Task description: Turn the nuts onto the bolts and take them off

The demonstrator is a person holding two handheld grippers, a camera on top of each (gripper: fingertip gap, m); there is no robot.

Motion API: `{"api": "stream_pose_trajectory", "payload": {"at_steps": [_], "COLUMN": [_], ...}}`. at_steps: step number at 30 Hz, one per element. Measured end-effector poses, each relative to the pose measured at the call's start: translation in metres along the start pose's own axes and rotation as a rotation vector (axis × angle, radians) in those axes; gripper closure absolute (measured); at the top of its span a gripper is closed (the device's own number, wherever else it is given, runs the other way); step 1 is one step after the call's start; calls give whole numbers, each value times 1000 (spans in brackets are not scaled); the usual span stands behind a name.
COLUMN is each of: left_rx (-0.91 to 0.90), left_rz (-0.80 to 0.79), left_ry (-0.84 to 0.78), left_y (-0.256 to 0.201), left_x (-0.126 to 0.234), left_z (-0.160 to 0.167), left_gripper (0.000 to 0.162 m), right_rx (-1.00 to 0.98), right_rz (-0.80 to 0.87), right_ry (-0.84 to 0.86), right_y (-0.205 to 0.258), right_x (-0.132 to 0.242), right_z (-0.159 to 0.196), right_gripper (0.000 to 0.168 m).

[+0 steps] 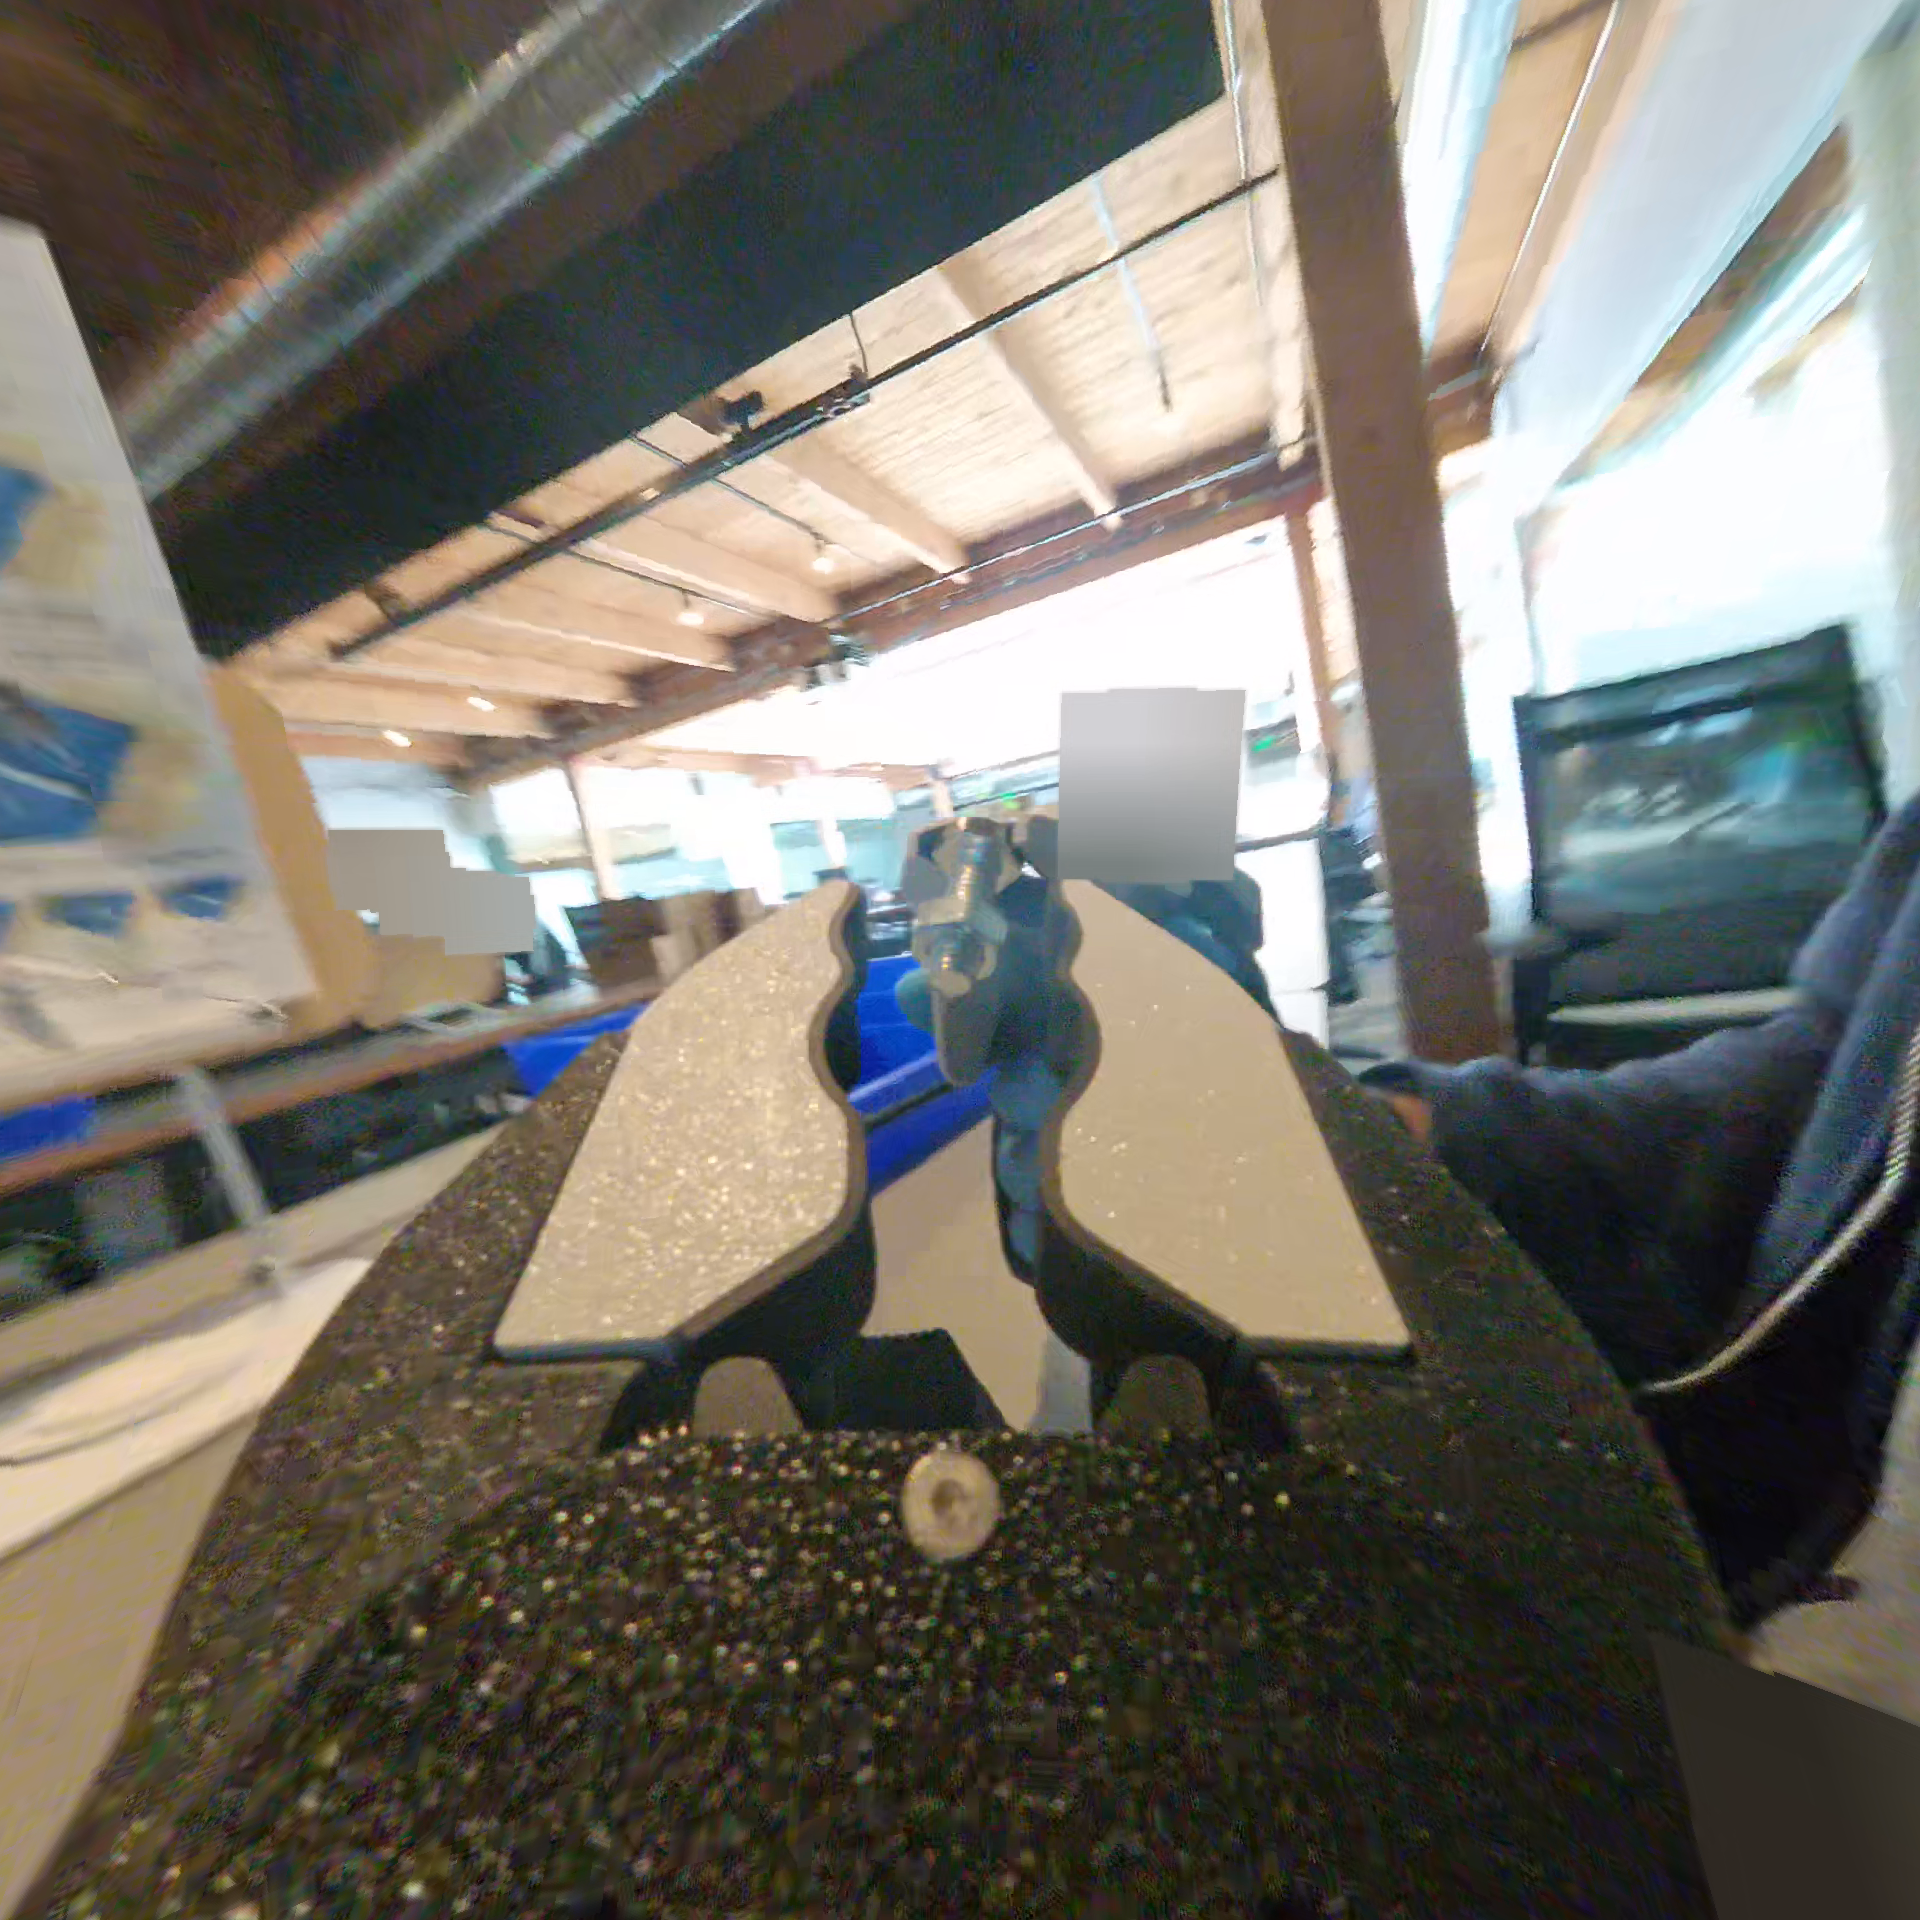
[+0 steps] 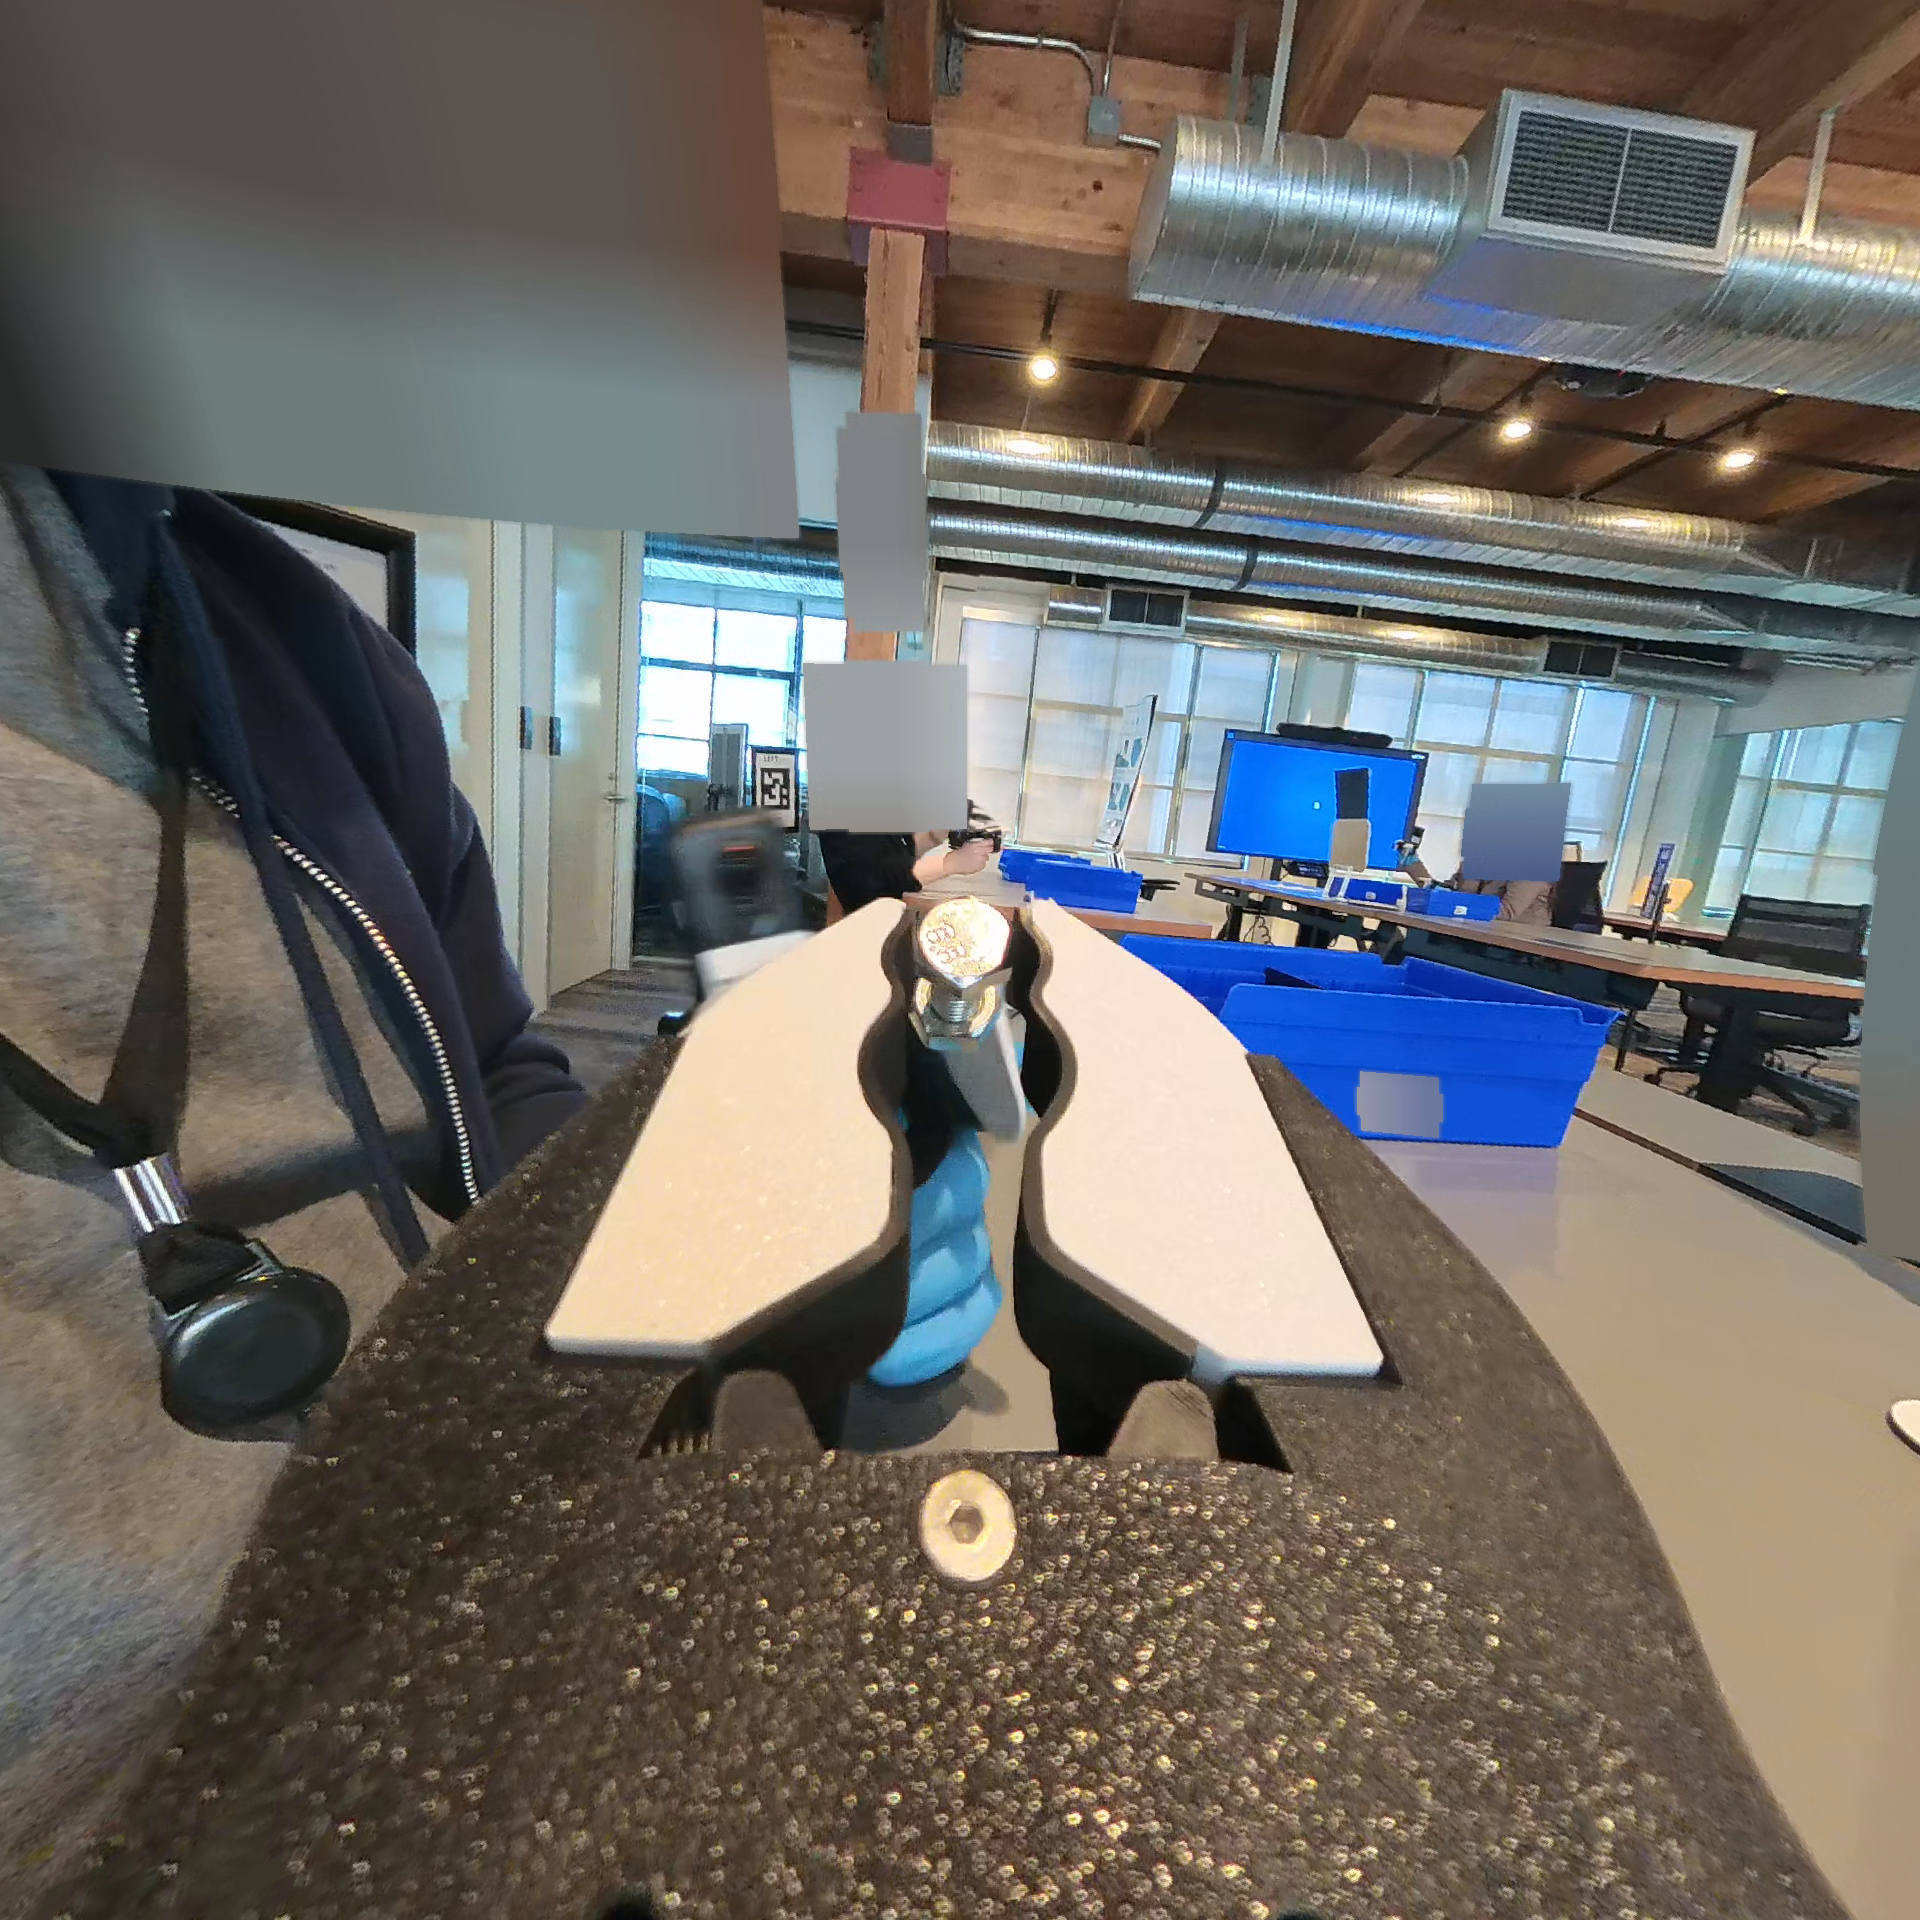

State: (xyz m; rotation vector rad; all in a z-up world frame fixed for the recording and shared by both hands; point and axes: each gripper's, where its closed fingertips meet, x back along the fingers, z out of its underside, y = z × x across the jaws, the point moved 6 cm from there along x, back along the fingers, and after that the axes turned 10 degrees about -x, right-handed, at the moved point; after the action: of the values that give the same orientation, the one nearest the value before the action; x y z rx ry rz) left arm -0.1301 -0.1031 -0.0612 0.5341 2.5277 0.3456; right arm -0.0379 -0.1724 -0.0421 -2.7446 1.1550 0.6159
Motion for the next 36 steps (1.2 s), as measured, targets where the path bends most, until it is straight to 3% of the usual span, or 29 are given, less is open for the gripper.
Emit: {"api": "stream_pose_trajectory", "payload": {"at_steps": [7, 16, 21, 27, 29, 31, 36], "left_rx": [381, 431, 300, -302, -422, -438, -206], "left_rz": [98, 214, 172, -71, -125, -138, -75], "left_ry": [-49, -26, 5, 100, 132, 137, 67], "left_y": [13, 1, -1, -12, -15, -15, -7], "left_x": [3, -1, -1, -3, -4, -5, -3], "left_z": [6, 7, 6, 1, 2, 4, 2], "left_gripper": [136, 140, 144, 144, 144, 140, 130], "right_rx": [-1, -4, -2, 9, 14, 21, 6], "right_rz": [-25, -61, -65, -37, -27, -16, -16], "right_ry": [5, 22, 25, 19, 19, 19, -24], "right_y": [0, 1, 2, 0, 0, -1, -2], "right_x": [-4, -7, -8, -8, -8, -8, -4], "right_z": [1, 4, 4, 3, 3, 2, -2], "right_gripper": [151, 151, 151, 151, 151, 151, 151]}}
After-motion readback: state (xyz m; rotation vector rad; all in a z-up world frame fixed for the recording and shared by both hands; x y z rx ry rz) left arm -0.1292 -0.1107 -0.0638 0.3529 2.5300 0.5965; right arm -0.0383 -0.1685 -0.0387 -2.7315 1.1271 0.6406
